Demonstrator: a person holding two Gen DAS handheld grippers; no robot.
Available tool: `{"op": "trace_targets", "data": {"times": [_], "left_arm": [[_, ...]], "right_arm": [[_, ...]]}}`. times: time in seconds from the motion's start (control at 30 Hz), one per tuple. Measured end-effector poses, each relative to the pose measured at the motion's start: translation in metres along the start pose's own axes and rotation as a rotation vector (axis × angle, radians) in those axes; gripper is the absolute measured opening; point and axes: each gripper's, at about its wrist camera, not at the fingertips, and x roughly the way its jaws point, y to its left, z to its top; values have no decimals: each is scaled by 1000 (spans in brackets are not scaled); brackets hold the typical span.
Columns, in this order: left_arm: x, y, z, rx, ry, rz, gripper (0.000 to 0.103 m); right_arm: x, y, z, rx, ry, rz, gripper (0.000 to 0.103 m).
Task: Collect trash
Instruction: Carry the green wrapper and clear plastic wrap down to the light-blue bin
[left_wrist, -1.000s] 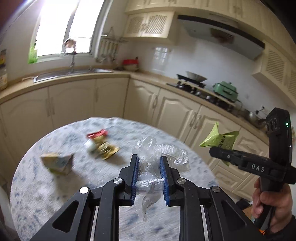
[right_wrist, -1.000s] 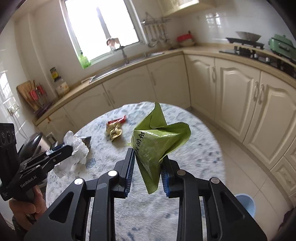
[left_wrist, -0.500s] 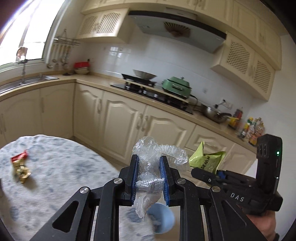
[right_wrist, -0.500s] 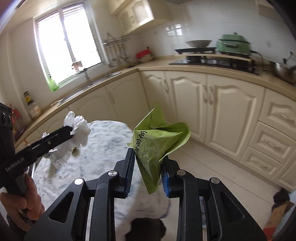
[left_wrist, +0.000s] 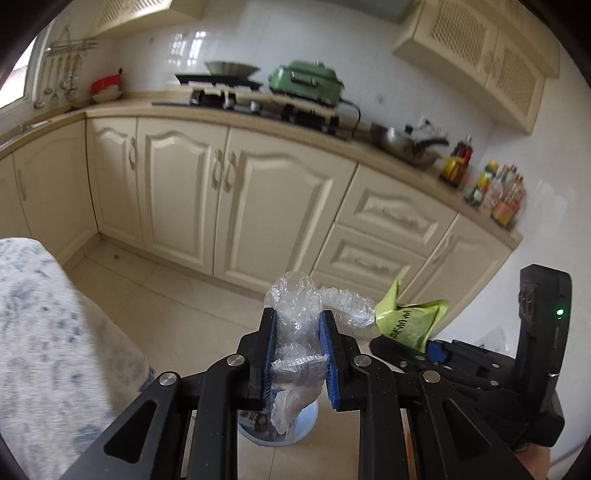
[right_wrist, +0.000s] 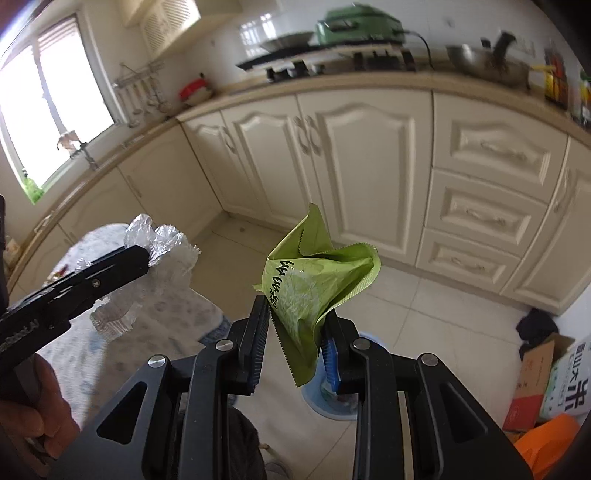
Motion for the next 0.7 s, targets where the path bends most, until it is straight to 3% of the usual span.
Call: {"op": "trace_targets", "data": {"times": [0.3, 0.5, 0.53, 0.67, 0.7], "left_arm": [[155, 4, 30, -42, 271, 19, 20], [248, 28, 44, -93, 406, 42, 22], [257, 29, 45, -89, 417, 47, 29], [273, 32, 51, -106, 413, 77, 77], [274, 31, 52, -101, 409, 89, 81]], "right_arm": [[114, -60, -39, 95, 236, -24, 28], [161, -87, -56, 139, 325, -15, 31], [164, -90, -58, 147, 329, -25, 39], [168, -102, -67, 200, 340, -48, 65], [166, -103, -68, 207, 338, -55, 70]]}}
